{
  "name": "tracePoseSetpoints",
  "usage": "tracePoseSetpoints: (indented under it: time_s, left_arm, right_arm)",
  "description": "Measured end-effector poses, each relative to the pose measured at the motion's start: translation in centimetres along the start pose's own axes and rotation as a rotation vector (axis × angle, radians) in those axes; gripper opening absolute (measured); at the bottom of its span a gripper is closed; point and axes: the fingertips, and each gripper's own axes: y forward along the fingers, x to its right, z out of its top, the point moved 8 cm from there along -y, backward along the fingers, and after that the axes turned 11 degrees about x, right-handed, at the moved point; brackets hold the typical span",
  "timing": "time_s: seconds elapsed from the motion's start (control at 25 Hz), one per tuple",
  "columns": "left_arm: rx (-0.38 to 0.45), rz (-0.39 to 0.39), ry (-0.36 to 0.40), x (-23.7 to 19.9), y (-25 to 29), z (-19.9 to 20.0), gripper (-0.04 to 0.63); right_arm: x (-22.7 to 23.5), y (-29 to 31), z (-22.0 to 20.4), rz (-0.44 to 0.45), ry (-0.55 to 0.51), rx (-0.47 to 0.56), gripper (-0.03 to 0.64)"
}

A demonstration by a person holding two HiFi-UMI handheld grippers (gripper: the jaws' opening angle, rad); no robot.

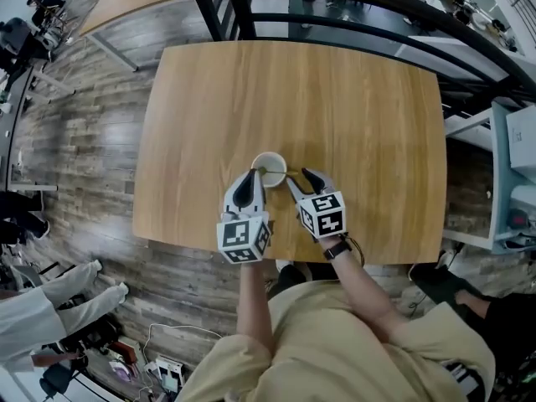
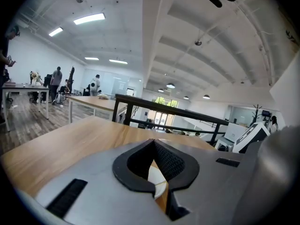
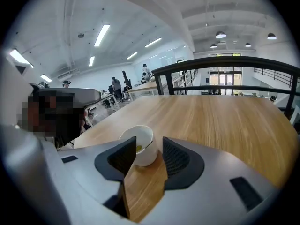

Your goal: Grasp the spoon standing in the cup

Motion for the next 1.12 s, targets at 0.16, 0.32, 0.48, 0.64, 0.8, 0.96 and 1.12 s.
tracePoseSetpoints:
  time_s: [0.16,0.32,0.48,0.64,0.8,0.96,1.12]
  left_arm:
    - [-0.024,0.016,0.001,-0.6,0.2,-0.8,0.012]
    - [-0.038,0.027,-0.002,-1.1,0.2,-1.2,0.012]
    - [-0.036,0.037,-0.009,-1.6,0.2,-1.4,0.012]
    - [-0.029,0.040,-0.008,-2.0,0.1,-1.0,0.012]
    - [-0.026,0.037,0.004,-1.8,-0.1,-0.7,0.012]
    - [-0.003,0.028,0.018,-1.5,-0.2,0.2,0.012]
    - [0.023,0.011,0.024,-0.9,-0.9,1.3,0.012]
  right_arm:
    - [-0.2,1.5,-1.1,0.006,0.029,-0.019,0.150]
    - [-0.5,2.2,-1.4,0.012,0.044,-0.017,0.084]
    - [-0.5,2.4,-1.4,0.004,0.028,-0.005,0.034]
    - [-0.8,2.3,-1.0,0.008,0.016,0.012,0.021]
    - [-1.1,1.7,-0.3,0.011,0.005,0.025,0.018]
    - [-1.4,1.1,0.3,0.006,-0.010,0.044,0.018]
    - [-1.9,-0.1,1.1,-0.005,-0.021,0.076,0.018]
